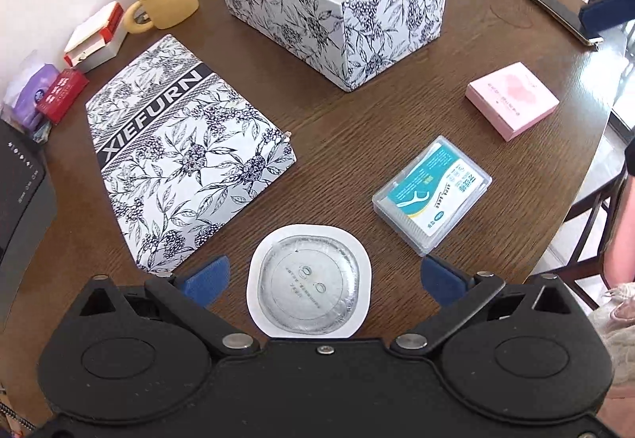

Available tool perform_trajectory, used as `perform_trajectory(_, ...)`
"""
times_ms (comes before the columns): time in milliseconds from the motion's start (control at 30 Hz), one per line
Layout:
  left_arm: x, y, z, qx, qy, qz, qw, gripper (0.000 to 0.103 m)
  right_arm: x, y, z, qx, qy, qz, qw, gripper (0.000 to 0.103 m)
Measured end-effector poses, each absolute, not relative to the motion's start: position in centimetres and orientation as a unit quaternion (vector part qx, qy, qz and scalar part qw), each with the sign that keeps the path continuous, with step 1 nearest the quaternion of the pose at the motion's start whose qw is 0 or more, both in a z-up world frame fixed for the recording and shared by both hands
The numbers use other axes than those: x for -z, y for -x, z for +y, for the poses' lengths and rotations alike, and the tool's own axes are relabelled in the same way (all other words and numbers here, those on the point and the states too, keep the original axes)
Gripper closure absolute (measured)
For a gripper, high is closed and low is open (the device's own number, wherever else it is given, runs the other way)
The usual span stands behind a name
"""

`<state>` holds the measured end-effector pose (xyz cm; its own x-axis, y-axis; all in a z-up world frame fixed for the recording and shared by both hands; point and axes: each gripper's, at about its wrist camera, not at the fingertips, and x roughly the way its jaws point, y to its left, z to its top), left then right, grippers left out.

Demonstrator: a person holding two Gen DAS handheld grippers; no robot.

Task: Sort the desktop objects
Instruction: 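Lower the left gripper onto the round white compact case and close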

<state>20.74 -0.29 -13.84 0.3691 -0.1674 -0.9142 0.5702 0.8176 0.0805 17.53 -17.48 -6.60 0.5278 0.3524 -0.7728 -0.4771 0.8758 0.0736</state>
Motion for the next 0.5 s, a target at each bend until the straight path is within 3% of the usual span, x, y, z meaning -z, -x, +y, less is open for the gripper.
perform_trajectory(500, 16.9, -24.2, 0.3, 0.300, -0.265, 0.525, 0.751, 0.012, 8.2, -20.6, -13.2, -0.344, 0.217, 0.438, 0.801, 0.001)
